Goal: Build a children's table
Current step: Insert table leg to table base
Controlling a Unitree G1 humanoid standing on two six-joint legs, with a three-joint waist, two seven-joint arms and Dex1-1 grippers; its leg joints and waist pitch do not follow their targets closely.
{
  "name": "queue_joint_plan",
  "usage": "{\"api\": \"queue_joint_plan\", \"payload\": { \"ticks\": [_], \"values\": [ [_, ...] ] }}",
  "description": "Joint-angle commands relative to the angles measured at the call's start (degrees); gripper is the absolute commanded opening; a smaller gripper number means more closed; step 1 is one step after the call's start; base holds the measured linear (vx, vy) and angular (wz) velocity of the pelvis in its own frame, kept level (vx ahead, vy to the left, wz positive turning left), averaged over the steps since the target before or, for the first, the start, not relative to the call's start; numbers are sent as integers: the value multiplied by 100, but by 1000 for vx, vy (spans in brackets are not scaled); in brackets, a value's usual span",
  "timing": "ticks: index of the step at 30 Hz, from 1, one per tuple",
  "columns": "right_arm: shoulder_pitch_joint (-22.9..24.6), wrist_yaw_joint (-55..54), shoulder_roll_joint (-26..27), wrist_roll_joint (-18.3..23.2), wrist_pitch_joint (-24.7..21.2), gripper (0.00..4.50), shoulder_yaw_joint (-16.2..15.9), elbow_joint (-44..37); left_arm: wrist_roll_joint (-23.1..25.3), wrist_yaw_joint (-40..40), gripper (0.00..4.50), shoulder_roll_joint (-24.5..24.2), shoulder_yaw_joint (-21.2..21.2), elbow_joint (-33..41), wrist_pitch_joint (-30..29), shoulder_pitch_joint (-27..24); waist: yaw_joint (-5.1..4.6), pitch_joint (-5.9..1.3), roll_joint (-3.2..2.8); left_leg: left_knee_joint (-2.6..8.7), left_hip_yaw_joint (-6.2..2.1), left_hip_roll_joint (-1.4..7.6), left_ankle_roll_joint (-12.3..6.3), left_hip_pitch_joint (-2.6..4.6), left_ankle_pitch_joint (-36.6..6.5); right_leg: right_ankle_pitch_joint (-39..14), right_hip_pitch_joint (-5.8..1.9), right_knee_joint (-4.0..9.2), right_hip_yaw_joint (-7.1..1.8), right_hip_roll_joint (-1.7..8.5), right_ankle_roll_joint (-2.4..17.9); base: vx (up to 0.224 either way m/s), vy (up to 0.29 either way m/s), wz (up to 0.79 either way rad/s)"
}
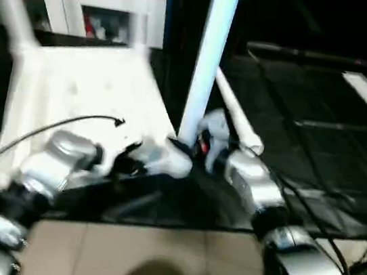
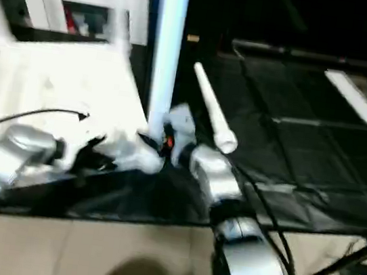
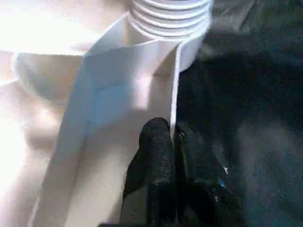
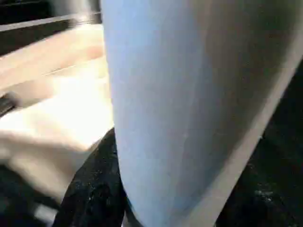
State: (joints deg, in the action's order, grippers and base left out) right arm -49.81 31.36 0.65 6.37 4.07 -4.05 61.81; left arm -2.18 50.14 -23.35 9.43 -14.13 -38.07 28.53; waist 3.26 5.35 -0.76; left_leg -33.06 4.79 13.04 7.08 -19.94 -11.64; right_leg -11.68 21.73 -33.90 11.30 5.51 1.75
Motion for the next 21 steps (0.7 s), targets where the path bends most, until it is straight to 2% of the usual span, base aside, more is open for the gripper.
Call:
{"api": "queue_joint_plan", "payload": {
  "ticks": [1, 2, 3, 4, 5, 6, 8, 10, 11, 14, 15, 16, 18, 20, 21],
  "values": [
    [281, -480, 66, -135, -657, 191, 7, 790, -146, -312, 0, 214, -250, 536, -122, 124, -4, -357, -130, 506, 33, 106, 45, -151, -2577, -2780, -407, 470, -379, 384, 192, 40, 66, -27],
    [228, -602, 99, -116, -694, 191, 46, 844, -119, -390, 0, 289, -233, 600, -179, 115, -25, -312, -93, 478, 111, 56, 50, -2, -2640, -2658, -223, 576, -396, 392, 476, 0, 0, 0],
    [167, -724, 140, -94, -743, 191, 90, 905, -50, -485, 0, 358, -171, 627, -191, 111, -22, -283, -71, 444, 153, 8, 72, 35, -2618, -2863, -180, 639, -371, 398, 497, 0, 0, 0],
    [124, -756, 174, -101, -770, 191, 94, 941, 63, -570, 0, 370, -90, 530, -90, 133, -17, -288, 13, 409, 194, -34, 78, 48, -2471, -3219, -187, 696, -337, 406, 404, 0, 0, 0],
    [97, -751, 201, -122, -776, 191, 86, 971, 140, -659, 0, 341, -29, 443, -12, 148, -16, -289, -7, 417, 186, -31, 85, 14, -2420, -3266, -217, 686, -338, 415, 353, 0, 0, 0],
    [86, -710, 217, -141, -776, 191, 71, 981, 193, -714, 0, 291, -4, 348, 73, 175, -26, -295, -4, 452, 182, -10, 67, 10, -2489, -3259, -211, 691, -371, 398, 255, 0, 0, 0],
    [79, -624, 233, -201, -745, 191, 31, 996, 268, -775, 0, 200, -2, 265, 155, 214, -30, -289, -14, 461, 183, -13, 40, 49, -2600, -3237, -186, 707, -386, 397, 261, 0, 0, 0],
    [71, -589, 240, -259, -700, 191, -1, 1019, 298, -804, 0, 177, -11, 298, 118, 211, -38, -295, -21, 496, 169, 2, 35, 8, -2619, -3115, -228, 671, -405, 394, 277, 0, 0, 0],
    [60, -539, 259, -267, -672, 191, 3, 1047, 311, -838, 0, 149, -4, 382, 27, 183, -39, -289, -30, 499, 178, 0, 25, 37, -2673, -3094, -191, 680, -428, 394, 312, 0, 0, 0],
    [27, -450, 297, -252, -600, 191, 75, 1102, 356, -862, 0, 63, 46, 501, -73, 116, -33, -285, -12, 495, 195, -4, 15, 66, -2669, -3154, -176, 683, -443, 406, 342, 0, 0, 0],
    [6, -485, 310, -215, -559, 226, 149, 1117, 341, -831, 0, 30, 37, 474, -50, 111, -40, -282, -27, 501, 197, 1, 11, 61, -2694, -3169, -180, 679, -446, 410, 337, 0, 0, 0],
    [-1, -524, 310, -212, -540, 226, 162, 1121, 331, -817, 0, 22, 29, 452, -35, 114, -37, -285, -23, 497, 203, -6, 9, 73, -2679, -3187, -174, 690, -450, 414, 335, 0, 0, 0],
    [-7, -511, 300, -219, -442, 265, 160, 1121, 328, -787, 0, -17, 18, 304, 67, 161, -23, -305, -40, 486, 222, -11, -1, 117, -2597, -3139, -153, 694, -460, 408, 384, 0, 0, 0],
    [-4, -482, 281, -228, -354, 271, 154, 1111, 336, -766, 0, -50, 15, 137, 182, 219, -2, -319, -43, 486, 244, -16, -24, 116, -2472, -3031, -158, 698, -479, 404, 427, 0, 0, 0],
    [13, -431, 267, -219, -308, 289, 160, 1094, 355, -765, 0, -67, 22, 50, 254, 256, 8, -324, -42, 490, 256, -21, -45, 103, -2363, -2952, -161, 676, -490, 389, 466, 0, 0, 0]
  ]
}}
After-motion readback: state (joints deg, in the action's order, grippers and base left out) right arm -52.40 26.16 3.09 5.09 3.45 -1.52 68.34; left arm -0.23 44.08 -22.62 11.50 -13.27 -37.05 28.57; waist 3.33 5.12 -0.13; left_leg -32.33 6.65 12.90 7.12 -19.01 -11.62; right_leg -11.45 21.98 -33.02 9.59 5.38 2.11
